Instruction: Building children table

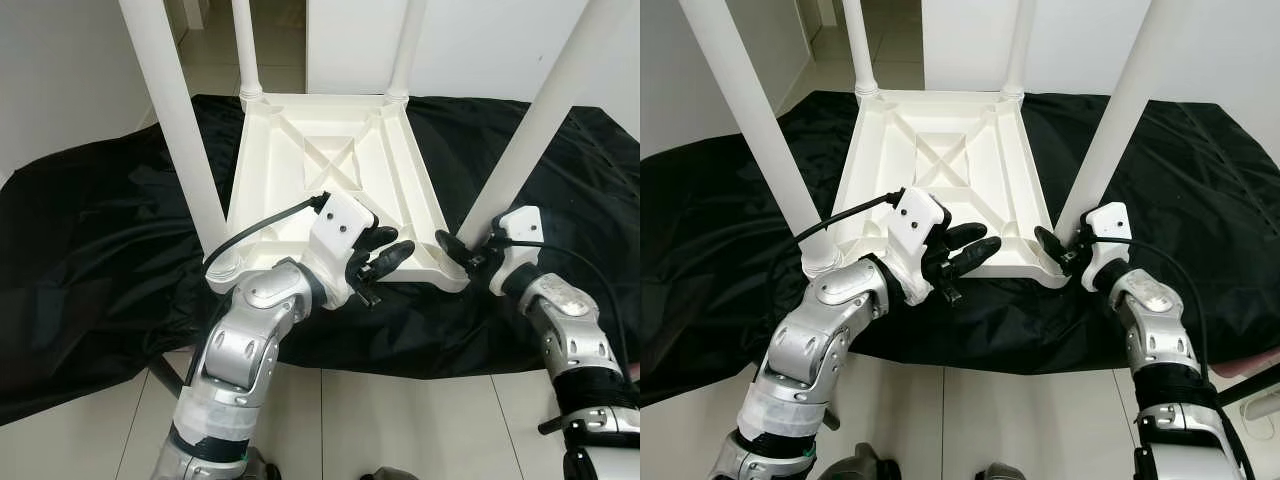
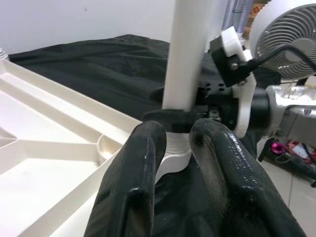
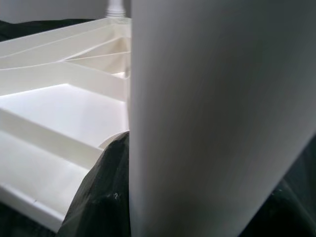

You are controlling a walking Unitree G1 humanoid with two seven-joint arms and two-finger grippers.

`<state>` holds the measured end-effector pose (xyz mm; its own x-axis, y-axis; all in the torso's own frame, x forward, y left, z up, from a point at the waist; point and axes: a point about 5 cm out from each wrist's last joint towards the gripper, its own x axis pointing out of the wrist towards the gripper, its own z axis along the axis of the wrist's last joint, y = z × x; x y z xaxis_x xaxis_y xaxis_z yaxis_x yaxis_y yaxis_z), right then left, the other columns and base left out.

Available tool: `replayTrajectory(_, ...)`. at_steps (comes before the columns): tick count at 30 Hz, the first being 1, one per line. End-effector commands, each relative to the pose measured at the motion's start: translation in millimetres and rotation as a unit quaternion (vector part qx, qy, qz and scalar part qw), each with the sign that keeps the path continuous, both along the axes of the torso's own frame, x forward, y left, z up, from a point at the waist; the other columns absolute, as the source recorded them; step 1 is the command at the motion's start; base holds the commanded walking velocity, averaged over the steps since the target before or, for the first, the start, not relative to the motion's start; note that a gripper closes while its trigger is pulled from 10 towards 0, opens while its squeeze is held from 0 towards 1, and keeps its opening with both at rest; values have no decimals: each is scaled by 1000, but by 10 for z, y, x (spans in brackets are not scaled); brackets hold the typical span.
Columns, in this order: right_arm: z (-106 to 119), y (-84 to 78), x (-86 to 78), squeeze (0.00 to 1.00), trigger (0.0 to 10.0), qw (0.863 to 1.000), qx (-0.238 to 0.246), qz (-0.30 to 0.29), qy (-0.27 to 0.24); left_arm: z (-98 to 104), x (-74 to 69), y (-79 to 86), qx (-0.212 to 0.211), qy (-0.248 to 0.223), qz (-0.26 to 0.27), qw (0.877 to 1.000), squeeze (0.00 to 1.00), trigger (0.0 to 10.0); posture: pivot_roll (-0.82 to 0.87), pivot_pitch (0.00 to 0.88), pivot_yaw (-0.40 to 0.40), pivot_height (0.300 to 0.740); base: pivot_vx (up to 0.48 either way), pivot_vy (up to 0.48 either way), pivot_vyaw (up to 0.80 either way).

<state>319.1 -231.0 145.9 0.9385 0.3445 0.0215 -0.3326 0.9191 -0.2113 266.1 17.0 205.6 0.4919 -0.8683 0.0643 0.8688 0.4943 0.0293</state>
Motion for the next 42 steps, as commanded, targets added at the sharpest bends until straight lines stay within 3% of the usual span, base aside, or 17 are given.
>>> replayTrajectory(1, -133, -1, -37, 0, 10000, 999, -30, -26, 27, 26, 66, 17, -4, -2, 61, 998, 0, 10000, -55, 0, 3, 740, 0, 0, 0)
replayTrajectory(2, -133, -1, -37, 0, 10000, 999, -30, -26, 27, 26, 66, 17, -4, -2, 61, 998, 0, 10000, -55, 0, 3, 740, 0, 0, 0)
replayTrajectory(3, -170, 125, -66, 0, 10000, 998, -1, -60, 26, 17, 71, 13, -4, 1, 64, 998, 0, 10000, -56, 0, 3, 740, 0, 0, 0)
replayTrajectory(7, -213, 344, -113, 0, 10000, 991, 47, -120, 26, 3, 98, 22, -2, 4, 78, 997, 0, 10000, -52, 10, 4, 740, 0, 0, 0)
replayTrajectory(10, -224, 428, -127, 0, 10000, 985, 70, -154, 27, -3, 121, 33, 0, 5, 87, 996, 0, 10000, -50, 16, 4, 740, 0, 0, 0)
replayTrajectory(12, -197, 567, -141, 0, 10000, 971, 96, -220, 13, -18, 198, 75, 2, 9, 121, 993, 0, 10000, -52, 21, 10, 740, 0, 0, 0)
replayTrajectory(13, -197, 567, -141, 0, 10000, 971, 96, -220, 13, -18, 198, 75, 2, 9, 121, 993, 0, 10000, -52, 21, 10, 740, 0, 0, 0)
replayTrajectory(16, -145, 699, -137, 0, 10000, 950, 120, -287, -3, -45, 338, 155, -2, 16, 189, 982, 0, 10000, -58, 20, 19, 740, 0, 0, 0)
replayTrajectory(25, -104, 796, -175, 0, 10000, 950, 121, -289, -11, -126, 482, 240, 2, 41, 261, 965, 0, 10000, -65, 24, 27, 740, 0, 0, 0)
replayTrajectory(26, -81, 789, -195, 341, 10000, 950, 125, -287, -17, -125, 505, 261, -5, 45, 273, 961, 0, 10000, -64, 23, 30, 740, 0, 0, 0)
replayTrajectory(27, -81, 789, -195, 341, 10000, 950, 125, -287, -17, -125, 505, 261, -5, 45, 273, 961, 0, 10000, -64, 23, 30, 740, 0, 0, 0)
replayTrajectory(28, -60, 793, -213, 835, 10000, 950, 138, -278, -22, -128, 516, 272, -10, 49, 279, 959, 0, 10000, -65, 16, 33, 740, 0, 0, 0)
replayTrajectory(29, -38, 792, -226, 1000, 10000, 952, 141, -270, -30, -117, 523, 278, -7, 41, 281, 959, 0, 10000, -65, 13, 35, 740, 0, 0, 0)
replayTrajectory(39, 47, 598, -300, 1000, 10000, 959, 155, -224, -75, -112, 420, 241, 16, -20, 220, 975, 0, 10000, -44, 4, 35, 740, 0, 0, 0)
replayTrajectory(40, 37, 549, -309, 737, 10000, 965, 155, -199, -73, -128, 369, 233, 30, -39, 200, 979, 0, 10000, -39, 1, 37, 740, 0, 0, 0)
replayTrajectory(41, 30, 473, -312, 0, 10000, 970, 152, -175, -68, -161, 323, 235, 42, -48, 181, 981, 0, 10000, -40, 3, 38, 740, 0, 0, 0)
replayTrajectory(42, 30, 473, -312, 0, 10000, 970, 152, -175, -68, -161, 323, 235, 42, -48, 181, 981, 0, 10000, -40, 3, 38, 740, 0, 0, 0)
